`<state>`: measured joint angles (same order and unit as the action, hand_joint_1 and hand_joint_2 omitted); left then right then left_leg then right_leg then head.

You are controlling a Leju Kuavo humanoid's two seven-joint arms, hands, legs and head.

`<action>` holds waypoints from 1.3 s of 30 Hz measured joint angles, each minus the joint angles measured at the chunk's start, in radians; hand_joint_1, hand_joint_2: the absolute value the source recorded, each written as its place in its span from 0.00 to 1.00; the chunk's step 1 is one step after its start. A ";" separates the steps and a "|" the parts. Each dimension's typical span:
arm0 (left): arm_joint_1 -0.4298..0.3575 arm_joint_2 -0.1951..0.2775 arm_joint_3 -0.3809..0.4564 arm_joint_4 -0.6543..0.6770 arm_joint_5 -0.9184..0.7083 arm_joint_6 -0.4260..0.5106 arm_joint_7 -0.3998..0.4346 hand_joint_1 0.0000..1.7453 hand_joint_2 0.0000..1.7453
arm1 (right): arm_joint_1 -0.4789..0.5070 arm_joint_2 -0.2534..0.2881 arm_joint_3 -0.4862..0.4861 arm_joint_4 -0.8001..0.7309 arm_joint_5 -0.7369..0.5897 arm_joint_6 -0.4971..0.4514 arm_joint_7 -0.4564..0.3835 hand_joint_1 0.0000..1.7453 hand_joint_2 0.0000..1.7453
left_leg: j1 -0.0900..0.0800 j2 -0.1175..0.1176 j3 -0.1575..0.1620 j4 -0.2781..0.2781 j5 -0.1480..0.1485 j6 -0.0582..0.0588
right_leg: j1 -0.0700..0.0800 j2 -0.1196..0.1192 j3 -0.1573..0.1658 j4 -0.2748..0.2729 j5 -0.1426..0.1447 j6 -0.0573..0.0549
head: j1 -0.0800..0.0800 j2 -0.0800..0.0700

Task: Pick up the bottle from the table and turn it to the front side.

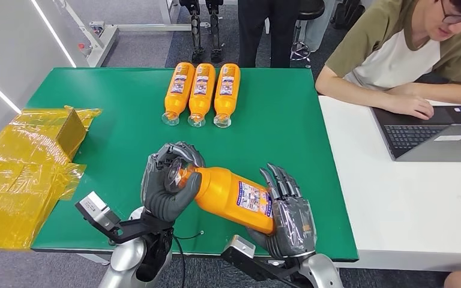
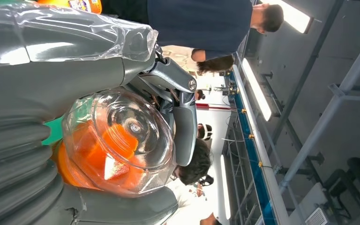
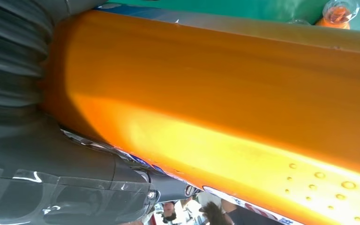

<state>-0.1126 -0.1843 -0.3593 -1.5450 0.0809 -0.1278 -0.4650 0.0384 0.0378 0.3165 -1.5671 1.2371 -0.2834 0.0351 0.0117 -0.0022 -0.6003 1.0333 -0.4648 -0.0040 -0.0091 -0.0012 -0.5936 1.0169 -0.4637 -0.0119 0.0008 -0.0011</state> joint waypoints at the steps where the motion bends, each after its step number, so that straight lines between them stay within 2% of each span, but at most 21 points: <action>1: 0.000 0.000 0.000 0.000 0.000 0.000 0.000 1.00 1.00 | 0.000 0.000 0.000 0.000 0.000 0.000 0.000 0.00 1.00 | 0.000 0.000 0.000 0.000 0.000 0.000 | 0.000 0.000 0.000 0.000 0.000 0.000 | 0.000 0.000; 16: 0.000 0.000 0.000 0.000 -0.008 0.007 0.002 1.00 1.00 | 0.000 0.001 0.001 -0.001 -0.011 -0.007 -0.010 0.00 1.00 | 0.000 0.000 0.000 0.000 0.000 0.000 | 0.000 0.000 0.000 0.000 0.000 0.000 | 0.000 0.000; 18: -0.011 0.000 0.000 0.007 -0.062 0.058 0.015 1.00 1.00 | 0.008 0.014 0.002 -0.018 -0.103 -0.071 -0.095 0.00 1.00 | 0.000 -0.001 0.000 0.000 0.000 0.000 | 0.000 -0.001 0.000 0.000 0.000 0.000 | 0.000 0.000; 21: -0.051 0.001 0.000 0.053 -0.157 0.155 0.025 1.00 1.00 | 0.017 0.055 0.029 -0.099 -0.471 -0.276 -0.412 0.00 1.00 | 0.000 -0.001 0.000 0.000 0.000 0.000 | 0.000 -0.001 0.000 0.000 0.000 0.000 | 0.000 0.000; 22: -0.063 0.001 0.001 0.070 -0.168 0.166 0.023 1.00 1.00 | 0.016 0.067 0.041 -0.128 -0.590 -0.319 -0.496 0.00 1.00 | 0.000 -0.001 0.000 0.000 0.000 0.000 | 0.000 0.000 0.000 0.000 0.000 0.000 | 0.000 0.000; 23: -0.070 0.001 0.001 0.085 -0.172 0.171 0.021 1.00 1.00 | 0.014 0.076 0.052 -0.151 -0.668 -0.339 -0.540 0.00 1.00 | 0.000 0.000 0.001 0.000 0.000 0.000 | 0.000 0.000 0.000 0.000 0.000 0.000 | 0.000 0.000; 25: -0.079 0.001 0.001 0.103 -0.175 0.174 0.019 1.00 1.00 | 0.014 0.084 0.062 -0.179 -0.708 -0.341 -0.540 0.00 1.00 | 0.000 0.001 0.001 0.000 0.000 0.000 | 0.000 0.001 0.000 0.000 0.000 0.000 | 0.000 0.000; 39: -0.087 0.001 0.001 0.135 -0.176 0.179 0.018 1.00 1.00 | 0.010 0.084 0.076 -0.212 -0.691 -0.345 -0.528 0.00 1.00 | 0.000 0.001 0.001 0.000 0.000 0.000 | 0.000 0.001 0.000 0.000 0.000 0.000 | 0.000 0.000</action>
<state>-0.1999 -0.1835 -0.3582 -1.4102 -0.0950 0.0507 -0.4472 0.0482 0.1220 0.3921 -1.7792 0.5459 -0.6283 -0.4929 0.0118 -0.0014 -0.5997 1.0331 -0.4648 -0.0041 -0.0091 -0.0006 -0.5935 1.0171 -0.4637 -0.0119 0.0008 -0.0011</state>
